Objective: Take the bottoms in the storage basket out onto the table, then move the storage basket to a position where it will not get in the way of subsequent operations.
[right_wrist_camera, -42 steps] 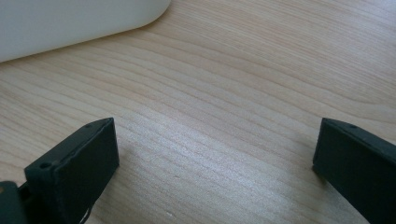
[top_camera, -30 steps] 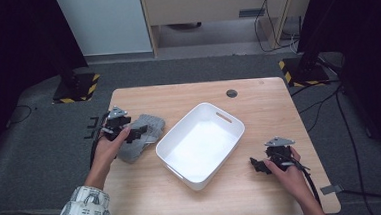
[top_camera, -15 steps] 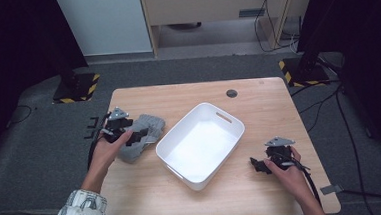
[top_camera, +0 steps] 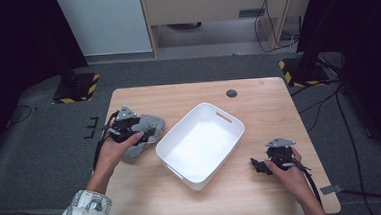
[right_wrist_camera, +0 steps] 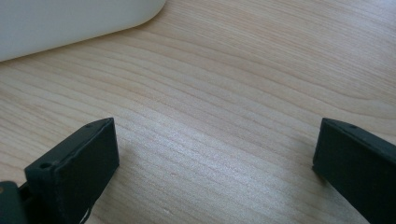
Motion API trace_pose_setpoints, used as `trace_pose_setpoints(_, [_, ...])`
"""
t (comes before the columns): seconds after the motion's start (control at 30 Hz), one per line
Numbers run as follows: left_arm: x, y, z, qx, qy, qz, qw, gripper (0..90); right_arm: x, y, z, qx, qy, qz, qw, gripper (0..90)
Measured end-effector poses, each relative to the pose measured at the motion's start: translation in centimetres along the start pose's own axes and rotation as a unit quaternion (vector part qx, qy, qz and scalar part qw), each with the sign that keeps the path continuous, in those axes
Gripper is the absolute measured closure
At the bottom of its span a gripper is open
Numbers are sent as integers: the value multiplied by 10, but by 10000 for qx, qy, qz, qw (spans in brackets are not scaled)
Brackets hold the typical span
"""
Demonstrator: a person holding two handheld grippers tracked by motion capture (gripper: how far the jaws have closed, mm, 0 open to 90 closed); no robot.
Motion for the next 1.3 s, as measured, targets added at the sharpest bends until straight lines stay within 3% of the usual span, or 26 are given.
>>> trace_pose_setpoints(0.1, [2,2,5,4,-46,42,10000,237,0,0,0,-6,3,1,10000,3])
trace_pose_setpoints(0.27, [5,6,16,207,-166,102,9996,249,0,0,0,-4,9,1,10000,4])
trace_pose_setpoints(0.47, [10,5,25,145,-352,133,9992,269,0,0,0,-10,6,0,10000,3])
trace_pose_setpoints(0.8, [10,6,34,261,-384,93,9989,296,0,0,0,17,-5,-1,10000,3])
trace_pose_setpoints(1.07, [25,3,39,227,-364,-74,9991,385,0,0,-1,12,-6,-1,10000,11])
trace_pose_setpoints(1.13, [30,2,40,177,-445,-77,9988,412,-1,-1,-1,-68,48,21,10000,30])
trace_pose_setpoints(1.2, [33,2,41,209,-348,-118,9991,439,-3,-1,-1,-95,56,48,9999,86])
trace_pose_setpoints(1.27, [36,2,39,155,-89,-151,9997,477,-5,0,0,-104,42,63,9999,139])
trace_pose_setpoints(1.3, [37,1,39,150,-121,-151,9997,503,-7,0,1,-95,48,94,9999,147])
Point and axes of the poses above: each handheld gripper's, and its own axes: x roughly forward along the jaws, y roughly out of its top, z roughly to its right, the point moved 5 cm from there along x, roughly forward along the jaws, and after that the axes turned 14 degrees about -z, right-handed, at the moved point
